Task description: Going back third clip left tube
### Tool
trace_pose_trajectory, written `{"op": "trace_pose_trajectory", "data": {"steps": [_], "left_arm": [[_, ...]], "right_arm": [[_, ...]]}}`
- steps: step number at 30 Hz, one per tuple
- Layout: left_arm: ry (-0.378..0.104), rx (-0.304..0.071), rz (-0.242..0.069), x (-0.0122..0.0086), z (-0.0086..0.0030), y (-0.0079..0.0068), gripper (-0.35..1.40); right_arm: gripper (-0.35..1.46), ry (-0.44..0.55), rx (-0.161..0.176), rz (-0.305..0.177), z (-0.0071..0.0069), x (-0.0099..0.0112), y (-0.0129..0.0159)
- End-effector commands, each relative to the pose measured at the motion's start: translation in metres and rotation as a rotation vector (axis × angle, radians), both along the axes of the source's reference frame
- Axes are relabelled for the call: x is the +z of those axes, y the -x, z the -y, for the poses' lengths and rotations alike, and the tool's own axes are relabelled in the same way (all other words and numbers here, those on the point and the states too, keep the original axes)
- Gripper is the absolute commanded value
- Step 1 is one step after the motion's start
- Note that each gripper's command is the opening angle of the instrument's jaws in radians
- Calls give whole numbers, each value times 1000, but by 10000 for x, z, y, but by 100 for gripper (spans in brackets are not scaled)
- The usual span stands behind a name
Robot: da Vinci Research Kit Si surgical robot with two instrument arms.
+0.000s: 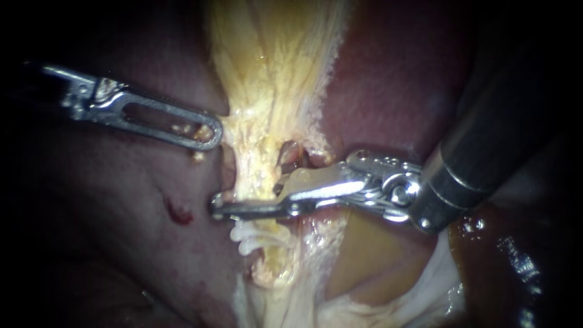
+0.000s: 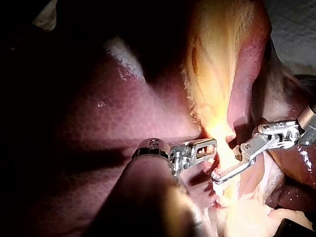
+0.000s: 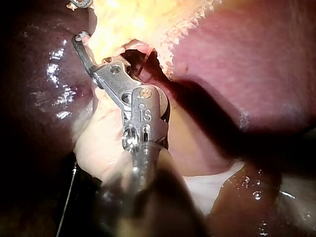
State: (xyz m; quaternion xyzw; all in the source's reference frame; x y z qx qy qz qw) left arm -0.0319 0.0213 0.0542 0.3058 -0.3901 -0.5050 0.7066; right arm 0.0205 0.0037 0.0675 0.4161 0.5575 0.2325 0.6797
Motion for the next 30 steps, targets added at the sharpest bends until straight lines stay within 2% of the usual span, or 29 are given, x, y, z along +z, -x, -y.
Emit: {"op": "trace_pose_trajectory", "data": {"steps": [1,6,7,10,12,14,17,25,30], "left_arm": [[0,1,1,0,0,0,-35],[0,1,1,0,0,0,-35],[0,1,1,0,0,0,-35],[0,1,1,0,0,0,-35],[0,1,1,0,0,0,-35],[0,1,1,0,1,0,-35],[0,3,2,1,1,0,-35],[0,5,4,2,3,1,-35],[0,5,4,3,3,1,-35]], "right_arm": [[-35,-1,0,-1,0,0,0],[-35,-2,-1,-1,-2,0,1],[-35,27,-3,-10,-1,0,1],[13,55,-4,-18,-2,0,-1],[30,61,-3,-19,-2,2,-3],[36,68,2,-16,-3,3,-3],[39,94,7,-13,-5,7,-2],[46,205,48,5,-14,24,3],[49,262,66,18,-16,26,13]]}}
